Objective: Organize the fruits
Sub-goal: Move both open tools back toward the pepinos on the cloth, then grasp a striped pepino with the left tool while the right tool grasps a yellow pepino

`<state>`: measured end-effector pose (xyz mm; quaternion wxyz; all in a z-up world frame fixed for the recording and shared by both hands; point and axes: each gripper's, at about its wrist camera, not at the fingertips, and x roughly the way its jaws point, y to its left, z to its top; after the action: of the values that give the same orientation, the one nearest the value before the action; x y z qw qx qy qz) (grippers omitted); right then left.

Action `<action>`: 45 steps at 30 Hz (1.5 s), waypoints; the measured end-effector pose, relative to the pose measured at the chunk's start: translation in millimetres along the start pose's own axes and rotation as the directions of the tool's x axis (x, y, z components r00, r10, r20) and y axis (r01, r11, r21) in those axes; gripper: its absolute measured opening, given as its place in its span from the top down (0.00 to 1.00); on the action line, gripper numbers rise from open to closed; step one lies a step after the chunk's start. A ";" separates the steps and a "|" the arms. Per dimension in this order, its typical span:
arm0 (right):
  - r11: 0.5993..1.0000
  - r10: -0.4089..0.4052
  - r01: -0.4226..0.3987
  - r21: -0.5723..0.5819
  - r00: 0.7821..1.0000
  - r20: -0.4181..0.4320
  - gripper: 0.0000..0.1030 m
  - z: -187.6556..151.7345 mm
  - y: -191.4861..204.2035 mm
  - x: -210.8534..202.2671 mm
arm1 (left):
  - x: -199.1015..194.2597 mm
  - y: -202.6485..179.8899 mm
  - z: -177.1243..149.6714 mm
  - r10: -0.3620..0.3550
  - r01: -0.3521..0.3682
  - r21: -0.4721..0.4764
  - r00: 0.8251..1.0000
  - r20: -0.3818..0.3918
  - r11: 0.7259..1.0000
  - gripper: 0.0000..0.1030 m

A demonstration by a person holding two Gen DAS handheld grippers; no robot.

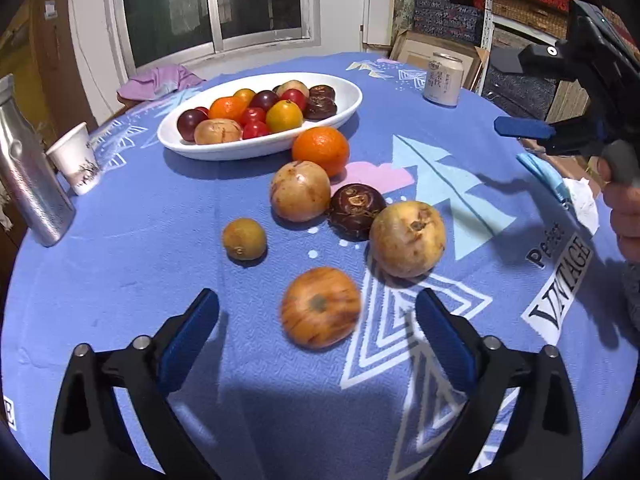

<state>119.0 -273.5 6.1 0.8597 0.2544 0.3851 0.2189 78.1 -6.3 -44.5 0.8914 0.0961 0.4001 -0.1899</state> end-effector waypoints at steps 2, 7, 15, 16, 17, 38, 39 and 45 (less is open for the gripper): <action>1.000 0.000 0.000 -0.008 1.000 -0.001 0.11 -0.6 1.6 0.3 | 5.8 -2.5 0.9 -0.019 0.019 0.005 1.000 -0.024 1.000 0.32; 1.000 0.000 0.000 -0.025 1.000 -0.005 0.11 -1.2 4.6 1.3 | 9.8 -4.6 2.0 -0.035 0.035 0.002 0.999 -0.033 0.999 0.35; 0.993 -0.026 0.019 -0.113 0.998 -0.058 0.11 -13.0 20.6 15.6 | 9.3 -7.8 2.5 -0.021 0.021 -0.001 0.999 -0.030 1.000 0.62; 0.991 -0.027 0.018 -0.130 0.997 -0.070 0.11 -16.5 24.1 18.3 | 8.1 -7.0 1.3 -0.022 0.022 -0.004 0.999 -0.031 1.000 0.62; 0.989 -0.027 0.016 -0.144 0.996 -0.079 0.11 -19.9 27.3 20.3 | 5.9 -6.7 -0.2 -0.013 0.013 -0.004 1.000 -0.027 1.000 0.62; 0.866 -0.223 0.128 -0.482 0.964 -0.145 0.53 -77.9 76.3 75.3 | 3.5 15.8 -5.6 0.052 -0.055 -0.077 0.998 -0.044 0.996 0.62; 0.868 -0.225 0.131 -0.480 0.963 -0.145 0.53 -77.5 75.9 77.1 | 4.1 15.6 -5.7 0.053 -0.057 -0.074 0.998 -0.045 0.996 0.62; 0.868 -0.229 0.138 -0.476 0.963 -0.139 0.56 -78.0 74.3 82.1 | 6.4 17.5 -6.0 0.043 -0.047 -0.087 0.998 -0.053 0.995 0.60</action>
<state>95.2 -148.1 -38.9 0.8715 -0.0176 0.4248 0.2445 85.2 9.9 -52.9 0.8884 0.0706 0.4282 -0.1494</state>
